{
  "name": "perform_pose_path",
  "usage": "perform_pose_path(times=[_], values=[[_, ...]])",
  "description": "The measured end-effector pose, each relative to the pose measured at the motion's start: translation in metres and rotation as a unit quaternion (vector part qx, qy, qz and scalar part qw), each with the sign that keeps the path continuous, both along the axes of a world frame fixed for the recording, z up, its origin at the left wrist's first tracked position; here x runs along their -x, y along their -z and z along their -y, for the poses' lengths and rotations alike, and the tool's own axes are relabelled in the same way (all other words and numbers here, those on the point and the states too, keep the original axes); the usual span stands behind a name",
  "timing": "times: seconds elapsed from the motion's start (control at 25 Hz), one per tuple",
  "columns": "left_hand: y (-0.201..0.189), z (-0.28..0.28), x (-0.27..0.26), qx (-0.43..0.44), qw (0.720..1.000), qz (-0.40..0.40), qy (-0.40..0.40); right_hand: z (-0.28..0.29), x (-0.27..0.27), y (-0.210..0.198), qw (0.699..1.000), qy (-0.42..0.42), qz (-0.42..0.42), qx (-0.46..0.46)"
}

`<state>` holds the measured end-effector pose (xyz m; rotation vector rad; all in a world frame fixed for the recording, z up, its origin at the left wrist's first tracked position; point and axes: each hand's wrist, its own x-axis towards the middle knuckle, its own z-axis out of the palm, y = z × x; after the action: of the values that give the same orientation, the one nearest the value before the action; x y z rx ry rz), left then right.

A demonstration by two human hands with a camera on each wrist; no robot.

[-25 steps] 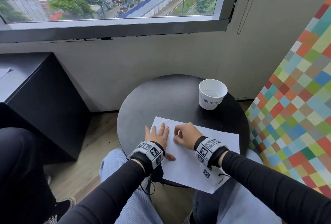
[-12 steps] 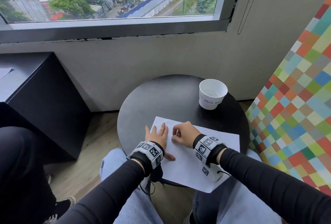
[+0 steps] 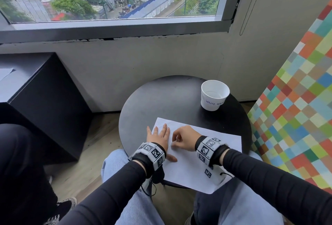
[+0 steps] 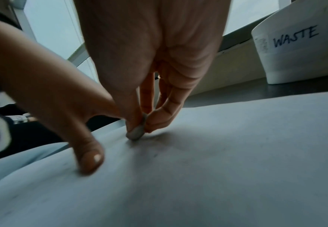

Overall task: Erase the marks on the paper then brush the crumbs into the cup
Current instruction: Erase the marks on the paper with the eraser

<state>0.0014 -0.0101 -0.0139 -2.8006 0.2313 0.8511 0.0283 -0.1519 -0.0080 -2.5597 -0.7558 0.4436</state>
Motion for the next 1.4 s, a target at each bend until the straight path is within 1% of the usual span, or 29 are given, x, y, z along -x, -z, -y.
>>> perform_pose_path(times=[0.08,0.12,0.24,0.28,0.36,0.44,0.56,0.72,0.8,0.88,0.96,1.04,1.12,1.2,1.28,1.4], values=[[0.001,0.0,0.0,0.001,1.0,0.003,0.002,0.002,-0.004,0.0,0.999,0.034,0.016,-0.016],[0.002,0.0,0.0,0.002,1.0,0.002,0.002,0.002,-0.003,0.001,0.999,0.033,0.016,-0.023],[0.002,-0.001,0.0,0.003,1.0,-0.005,-0.002,0.005,0.005,-0.002,0.999,-0.025,-0.026,0.005],[0.002,-0.001,0.0,0.004,1.0,-0.007,-0.004,0.011,0.002,-0.006,0.999,-0.016,-0.029,0.016],[0.003,0.0,0.0,0.002,1.0,-0.008,-0.004,0.027,-0.014,-0.016,0.998,0.057,0.006,0.004],[0.001,-0.001,-0.002,0.007,1.0,-0.01,-0.008,0.044,-0.026,-0.028,0.99,0.134,0.024,-0.035],[-0.002,-0.005,-0.011,0.021,1.0,-0.02,-0.005,0.074,-0.03,-0.046,0.984,0.171,-0.005,-0.053],[-0.005,-0.009,-0.022,0.015,0.999,-0.024,0.023,0.117,-0.025,-0.065,0.975,0.208,-0.031,-0.067],[-0.011,-0.01,-0.028,0.006,0.998,-0.03,0.055,0.128,-0.016,-0.063,0.973,0.215,-0.056,-0.065],[-0.016,-0.012,-0.037,-0.003,0.993,-0.035,0.108,0.131,-0.004,-0.048,0.971,0.217,-0.081,-0.065],[-0.021,-0.016,-0.041,0.005,0.986,-0.034,0.161,0.124,0.01,-0.03,0.97,0.207,-0.102,-0.079],[-0.022,-0.02,-0.042,0.009,0.984,-0.018,0.178,0.111,0.021,-0.011,0.972,0.194,-0.094,-0.093],[-0.019,-0.019,-0.037,-0.015,0.989,0.034,0.141,0.101,0.031,0.004,0.973,0.198,-0.071,-0.1],[-0.017,-0.012,-0.027,-0.043,0.994,0.07,0.071,0.095,0.036,0.013,0.963,0.23,-0.062,-0.126],[-0.012,-0.003,-0.017,-0.047,0.997,0.06,0.018,0.094,0.04,0.019,0.949,0.27,-0.051,-0.151],[-0.005,0.006,-0.014,-0.015,0.999,0.047,-0.015,0.094,0.049,0.022,0.935,0.306,-0.046,-0.173]])
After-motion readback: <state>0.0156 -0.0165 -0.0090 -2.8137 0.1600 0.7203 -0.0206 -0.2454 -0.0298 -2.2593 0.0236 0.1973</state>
